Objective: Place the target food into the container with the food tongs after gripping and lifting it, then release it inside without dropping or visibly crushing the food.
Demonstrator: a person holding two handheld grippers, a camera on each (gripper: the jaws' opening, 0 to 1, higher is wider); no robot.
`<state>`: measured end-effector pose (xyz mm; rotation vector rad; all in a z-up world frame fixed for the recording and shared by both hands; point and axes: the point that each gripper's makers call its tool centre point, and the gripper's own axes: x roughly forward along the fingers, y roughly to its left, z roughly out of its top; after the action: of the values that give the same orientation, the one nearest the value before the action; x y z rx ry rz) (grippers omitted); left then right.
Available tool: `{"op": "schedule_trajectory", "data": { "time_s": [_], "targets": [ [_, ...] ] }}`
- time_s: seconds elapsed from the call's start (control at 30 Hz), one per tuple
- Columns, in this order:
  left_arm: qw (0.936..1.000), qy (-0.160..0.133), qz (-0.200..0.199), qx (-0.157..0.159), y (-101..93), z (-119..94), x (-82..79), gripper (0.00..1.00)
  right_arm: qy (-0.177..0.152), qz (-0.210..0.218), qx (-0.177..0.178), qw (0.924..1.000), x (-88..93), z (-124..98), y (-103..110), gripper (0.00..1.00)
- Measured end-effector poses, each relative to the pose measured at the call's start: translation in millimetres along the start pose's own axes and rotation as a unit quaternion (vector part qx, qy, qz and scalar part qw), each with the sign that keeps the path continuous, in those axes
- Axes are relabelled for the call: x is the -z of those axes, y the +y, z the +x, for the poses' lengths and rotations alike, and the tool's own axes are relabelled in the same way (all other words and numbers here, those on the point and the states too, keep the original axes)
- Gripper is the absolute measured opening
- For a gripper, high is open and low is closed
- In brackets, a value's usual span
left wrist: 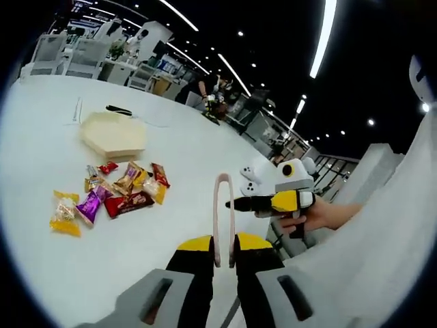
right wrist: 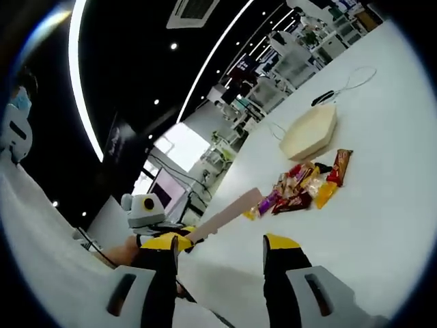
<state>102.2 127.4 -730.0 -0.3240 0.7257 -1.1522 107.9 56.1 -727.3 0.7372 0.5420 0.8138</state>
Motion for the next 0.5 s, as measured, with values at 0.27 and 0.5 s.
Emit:
{"op": "schedule_trajectory", "data": {
  "time_s": [0.27,0.5],
  "targets": [
    [0.9991,-0.022,-0.012,0.034,-15.4,3,-13.0,0.09,-0.014,0.015,-0.022,0.9995,-13.7,-2,3,0.53],
    [0.9986,-0.026,-0.012,0.044,-21.9,5,-19.0,0.09,-0.014,0.016,-0.041,0.9989,-16.5,1,9,0.53]
  ]
}}
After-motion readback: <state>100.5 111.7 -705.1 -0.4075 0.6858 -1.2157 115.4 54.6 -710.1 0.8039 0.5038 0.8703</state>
